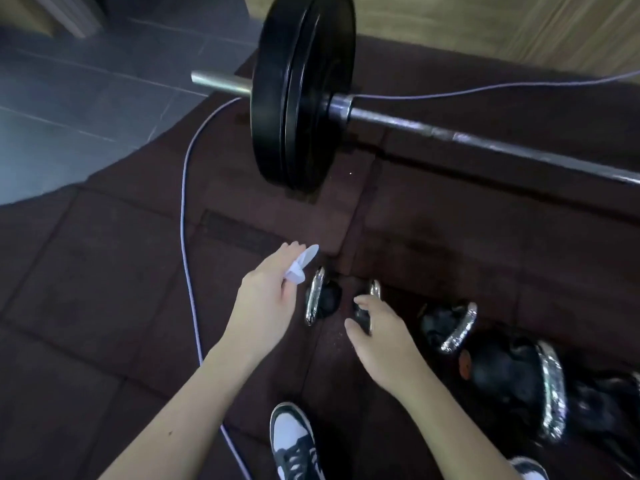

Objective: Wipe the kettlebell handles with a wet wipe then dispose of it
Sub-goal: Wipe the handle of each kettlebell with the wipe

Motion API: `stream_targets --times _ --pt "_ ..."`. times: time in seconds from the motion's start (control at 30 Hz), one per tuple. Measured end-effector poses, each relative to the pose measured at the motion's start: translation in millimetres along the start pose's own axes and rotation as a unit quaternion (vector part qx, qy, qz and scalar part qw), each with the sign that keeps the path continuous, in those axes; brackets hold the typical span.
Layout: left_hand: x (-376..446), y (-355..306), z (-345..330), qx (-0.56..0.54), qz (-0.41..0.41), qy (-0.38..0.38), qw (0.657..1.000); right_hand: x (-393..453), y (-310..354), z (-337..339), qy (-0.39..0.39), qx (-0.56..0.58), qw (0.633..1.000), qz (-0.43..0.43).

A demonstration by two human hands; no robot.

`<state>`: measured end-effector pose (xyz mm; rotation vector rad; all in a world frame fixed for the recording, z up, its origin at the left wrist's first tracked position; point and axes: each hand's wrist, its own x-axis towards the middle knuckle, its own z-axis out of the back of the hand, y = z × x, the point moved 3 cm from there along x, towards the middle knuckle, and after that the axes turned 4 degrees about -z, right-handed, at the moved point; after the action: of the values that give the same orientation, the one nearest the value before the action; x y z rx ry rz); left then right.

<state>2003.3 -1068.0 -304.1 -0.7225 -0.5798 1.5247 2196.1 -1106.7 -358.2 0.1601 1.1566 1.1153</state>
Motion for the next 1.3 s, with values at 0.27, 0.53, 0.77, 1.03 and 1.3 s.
stream_targets --times 0.27,0.53,0.77,1.03,1.3 --pt "17.2 141.3 -142.9 0.123 -0.121 0.065 0.983 149.2 -93.8 -110.3 -0.011 0.108 0.994 -0.025" --pt "-37.3 179.3 -180.6 0.222 -0.199 0.082 0.951 209.0 -123.7 -155.3 0.008 0.154 0.988 -0.007" --pt "24.1 177.1 -190.4 0.145 -0.045 0.050 0.987 212.9 -137.5 -165.6 -0.035 0.137 0.989 0.042" --pt "-37.6 204.1 -183.0 -0.001 0.091 0.068 0.993 215.2 -139.5 -166.5 -0.018 0.166 0.985 0.048" --pt "56.2 198.5 -177.0 0.014 0.070 0.139 0.988 218.1 -141.7 -167.6 -0.018 0.140 0.989 0.049"
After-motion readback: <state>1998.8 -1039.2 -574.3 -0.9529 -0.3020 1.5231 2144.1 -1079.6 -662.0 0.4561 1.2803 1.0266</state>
